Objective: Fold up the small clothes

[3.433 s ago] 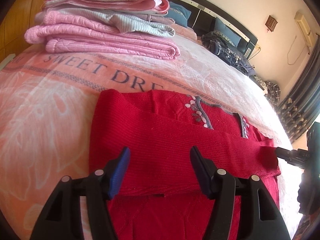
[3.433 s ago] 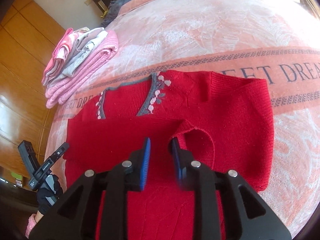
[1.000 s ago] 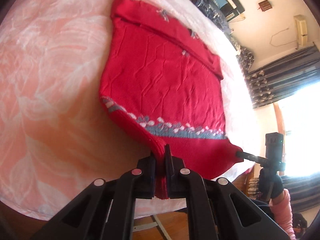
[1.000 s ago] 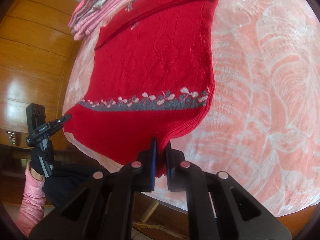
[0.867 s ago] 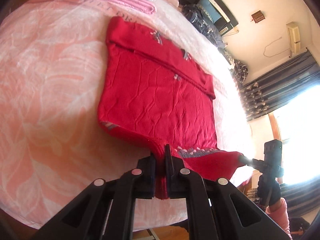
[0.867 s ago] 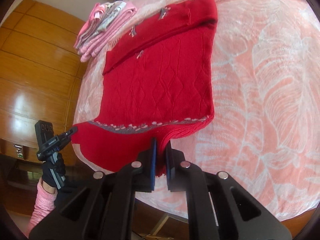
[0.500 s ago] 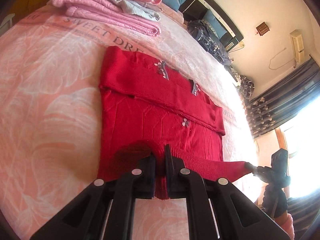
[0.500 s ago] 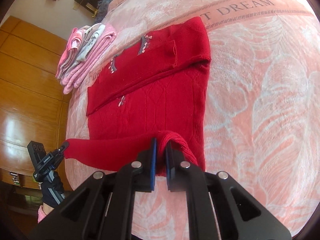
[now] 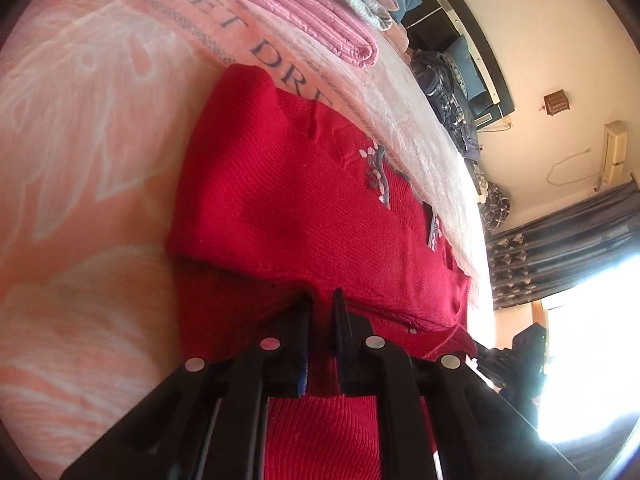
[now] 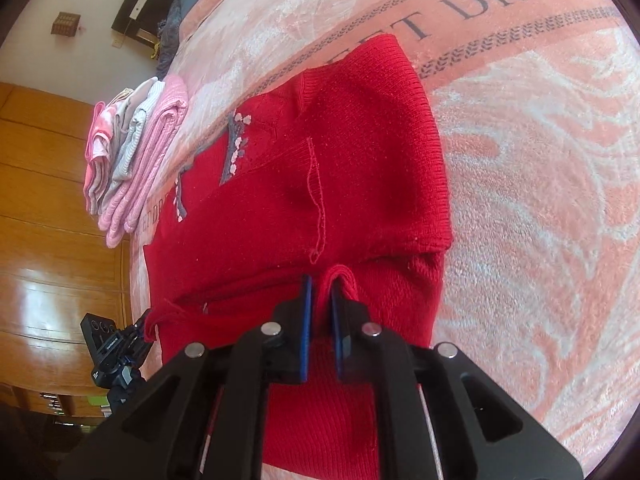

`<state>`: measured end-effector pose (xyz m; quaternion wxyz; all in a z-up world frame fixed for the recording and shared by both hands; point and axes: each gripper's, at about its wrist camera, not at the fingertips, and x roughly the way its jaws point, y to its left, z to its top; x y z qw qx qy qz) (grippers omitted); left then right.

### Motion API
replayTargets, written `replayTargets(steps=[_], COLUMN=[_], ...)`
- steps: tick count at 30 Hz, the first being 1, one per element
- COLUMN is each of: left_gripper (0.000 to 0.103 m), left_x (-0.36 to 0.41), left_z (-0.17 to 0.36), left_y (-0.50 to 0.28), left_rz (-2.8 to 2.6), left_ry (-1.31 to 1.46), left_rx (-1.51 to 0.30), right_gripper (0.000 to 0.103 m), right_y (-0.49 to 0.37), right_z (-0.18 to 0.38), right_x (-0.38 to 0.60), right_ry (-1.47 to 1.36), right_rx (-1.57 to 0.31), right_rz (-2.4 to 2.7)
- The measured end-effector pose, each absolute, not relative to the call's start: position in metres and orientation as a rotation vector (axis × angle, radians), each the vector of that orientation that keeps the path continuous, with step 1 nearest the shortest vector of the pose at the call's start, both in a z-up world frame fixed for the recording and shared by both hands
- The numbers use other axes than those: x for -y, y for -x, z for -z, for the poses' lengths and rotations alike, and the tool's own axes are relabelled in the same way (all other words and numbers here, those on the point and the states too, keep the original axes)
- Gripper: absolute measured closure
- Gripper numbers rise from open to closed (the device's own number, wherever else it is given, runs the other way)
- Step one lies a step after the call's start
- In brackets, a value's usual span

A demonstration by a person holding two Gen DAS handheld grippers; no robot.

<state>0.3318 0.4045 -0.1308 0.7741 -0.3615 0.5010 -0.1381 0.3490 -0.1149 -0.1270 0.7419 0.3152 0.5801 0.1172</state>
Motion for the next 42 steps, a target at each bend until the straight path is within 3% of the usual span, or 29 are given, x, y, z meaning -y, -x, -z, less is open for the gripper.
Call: replayTargets(steps=[3, 6, 11, 13, 14, 20, 30, 32, 37, 42], left_gripper=[0.085, 0.057, 0.056, 0.057, 0.057, 0.057, 0.053, 0.054, 0.089, 0.092], left_x=[-0.414, -0.422, -0.470, -0.471, -0.465, -0.384, -0.336, -0.338, -0.333, -0.335], left_z=[0.134, 0.131, 0.121, 0.118, 0.115, 0.094, 0.110, 0.113, 0.110, 0.106], left_y=[-0.337, -0.338, -0.324, -0.322, -0.322, -0.327, -0.352, -0.352, -0.351, -0.348], left_rz=[0.384, 0.508, 0.351, 0.316, 0.310, 0.360, 0.289, 0.305, 0.350, 0.384], left_ry=[0.826, 0.770, 0.691, 0.639, 0.577, 0.191, -0.022, -0.002, -0.001, 0.042], left_rx=[-1.116, -1.202, -1.147, -1.129, -1.123, -1.068, -1.039, -1.027, -0.991, -0.976], right_gripper=[0.094, 0.094, 0.087, 0.061, 0.059, 0.059, 0.059, 0.059, 0.059, 0.058], right_y=[-0.350, -0.349, -0.348, -0.347, -0.348, -0.348, -0.344, -0.343, -0.343, -0.348], right_z=[0.139, 0.144, 0.130, 0.115, 0.107, 0.087, 0.093, 0.095, 0.100, 0.107], right_x=[0.118, 0.122, 0.127, 0.132, 0.135, 0.138, 0.101, 0.099, 0.096, 0.092], right_ry=[-0.689, -0.719, -0.743, -0.721, -0.709, -0.699, -0.466, -0.426, -0.328, -0.257], right_rx=[-1.288, -1.287, -1.267, -1.222, -1.197, -1.134, -1.163, -1.164, -1.159, -1.168], right_rz=[-0.266, -0.280, -0.284, -0.254, -0.245, -0.268, -0.339, -0.352, -0.386, -0.396])
